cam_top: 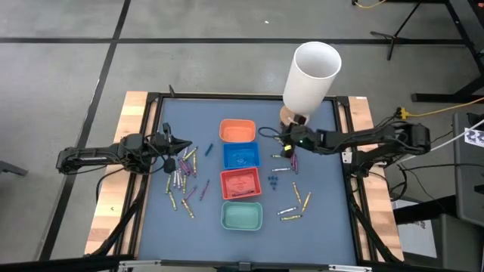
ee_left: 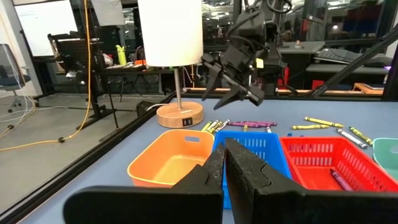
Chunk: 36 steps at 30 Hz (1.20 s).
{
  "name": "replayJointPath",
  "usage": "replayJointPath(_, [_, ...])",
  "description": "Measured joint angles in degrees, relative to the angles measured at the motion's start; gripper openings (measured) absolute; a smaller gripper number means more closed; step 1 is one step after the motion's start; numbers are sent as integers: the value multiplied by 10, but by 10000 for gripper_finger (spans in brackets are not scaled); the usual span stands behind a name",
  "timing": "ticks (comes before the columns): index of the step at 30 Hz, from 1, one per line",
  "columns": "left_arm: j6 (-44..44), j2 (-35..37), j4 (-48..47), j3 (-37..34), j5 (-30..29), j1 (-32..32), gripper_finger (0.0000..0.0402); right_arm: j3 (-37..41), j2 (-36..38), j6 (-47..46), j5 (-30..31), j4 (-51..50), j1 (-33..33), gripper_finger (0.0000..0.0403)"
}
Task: Sort crayons
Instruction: Put the gray crayon into the orange bin
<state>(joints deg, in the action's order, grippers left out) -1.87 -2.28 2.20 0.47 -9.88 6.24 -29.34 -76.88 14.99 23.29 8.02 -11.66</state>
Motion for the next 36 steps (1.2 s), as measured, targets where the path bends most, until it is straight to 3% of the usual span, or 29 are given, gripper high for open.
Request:
replayJointPath(12, [0,0,0,0,1,0,0,0,0,-75,-60,-132,0,174])
replayJointPath(20, [0,0,0,0,1,0,0,0,0,-73,-115,-138,0,174])
replayJointPath(25, [-1,0,0,0,1,0,0,0,0,-70,-108,-139,-1,174])
replayJointPath(36, [-1,0,0,0,1,0,0,0,-31,-70,-158,-141,-46,174])
